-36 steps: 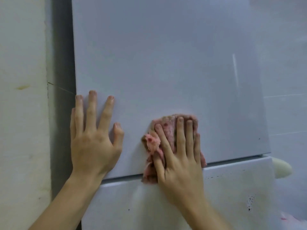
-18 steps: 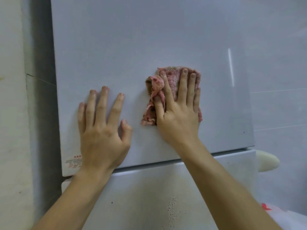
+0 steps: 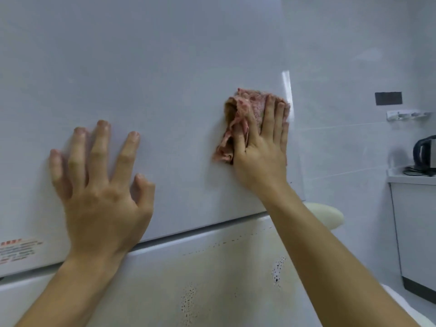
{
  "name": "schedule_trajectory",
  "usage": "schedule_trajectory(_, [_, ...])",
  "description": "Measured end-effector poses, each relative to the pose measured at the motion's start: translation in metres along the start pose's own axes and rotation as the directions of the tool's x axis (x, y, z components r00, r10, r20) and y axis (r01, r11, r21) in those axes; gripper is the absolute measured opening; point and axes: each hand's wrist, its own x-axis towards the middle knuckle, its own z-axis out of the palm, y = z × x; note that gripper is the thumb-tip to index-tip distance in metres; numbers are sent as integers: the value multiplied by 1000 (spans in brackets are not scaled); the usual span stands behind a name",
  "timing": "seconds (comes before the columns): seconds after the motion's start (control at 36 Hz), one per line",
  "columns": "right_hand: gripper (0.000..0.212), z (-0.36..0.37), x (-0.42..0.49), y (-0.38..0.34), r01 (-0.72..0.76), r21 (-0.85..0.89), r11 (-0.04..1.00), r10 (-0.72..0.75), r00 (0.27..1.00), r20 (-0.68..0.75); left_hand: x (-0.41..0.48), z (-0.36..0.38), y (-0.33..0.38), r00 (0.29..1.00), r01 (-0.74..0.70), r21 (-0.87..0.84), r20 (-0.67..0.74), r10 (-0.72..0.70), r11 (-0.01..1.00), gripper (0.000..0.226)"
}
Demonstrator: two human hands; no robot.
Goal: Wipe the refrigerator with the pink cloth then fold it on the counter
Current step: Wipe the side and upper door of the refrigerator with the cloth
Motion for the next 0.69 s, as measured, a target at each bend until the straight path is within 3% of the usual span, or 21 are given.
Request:
schedule_trajectory(0.17, [68,5,-60,47,-104,44,994,104,995,1,0,5,-2,1000,7,-60,-6,-7,998,53])
schedule_trajectory(0.31, [62,8,-103,70,-106,84,991,106,994,-4,-3,8,-2,1000,8,-40,-17,-9,999,54])
schedule_trajectory(0.42, [75,2,-74,57,-221,85,971,219,975,31,-3,8,-1,1000,20,-17,-8,-20,1000,55])
schedule_trajectory(0.5, [71,-10,-24,43,-257,122,959,252,966,51,-3,7,1,1000,26,27,-17,-25,999,55])
schedule_trajectory(0.69, [60,-20,56,21,-183,122,976,183,983,15,-1,4,3,999,34,49,-11,-33,998,58])
